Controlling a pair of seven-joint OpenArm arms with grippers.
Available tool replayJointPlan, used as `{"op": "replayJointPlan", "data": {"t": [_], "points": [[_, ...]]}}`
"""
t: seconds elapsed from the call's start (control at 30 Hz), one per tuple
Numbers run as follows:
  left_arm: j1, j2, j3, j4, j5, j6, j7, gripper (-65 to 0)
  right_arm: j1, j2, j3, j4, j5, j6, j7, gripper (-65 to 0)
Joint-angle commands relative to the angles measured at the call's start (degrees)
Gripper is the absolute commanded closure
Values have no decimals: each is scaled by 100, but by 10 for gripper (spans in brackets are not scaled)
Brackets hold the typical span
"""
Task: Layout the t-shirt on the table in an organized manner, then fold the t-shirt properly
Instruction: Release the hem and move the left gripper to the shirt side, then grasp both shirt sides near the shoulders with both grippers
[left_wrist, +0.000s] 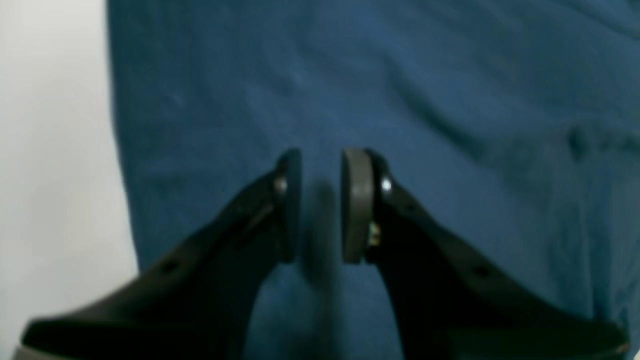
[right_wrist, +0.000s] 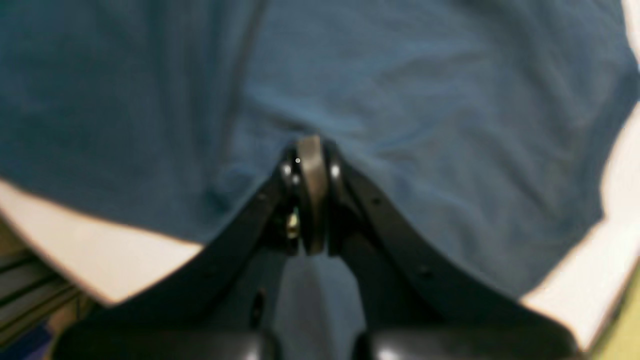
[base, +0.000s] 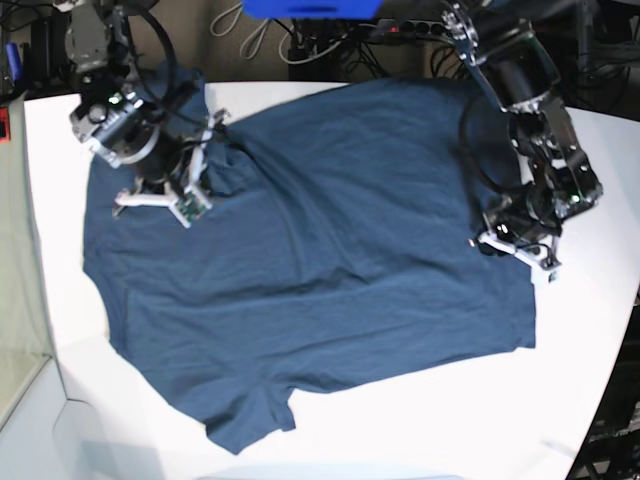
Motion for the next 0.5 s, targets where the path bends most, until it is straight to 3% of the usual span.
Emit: {"op": "replayJointPlan", "data": {"t": [0.0,0.17,0.33,0.47], "points": [[-4,-79,-10,29,-32,4,-158,-141,99,43,84,63,20,-24,113,-2],[-57,-404,52,-1087,-23,4,-931,-141,196,43,199,46,20,-24,113,-3],[-628,-1011,737,-2696,-50,4,-1951,-141,134,43,234,37,12,-24,113,-3],[-1279,-1301,1203,-3760,-32,4,-2654,-141,-42,122,295,37,12,-24,113,-3]]}}
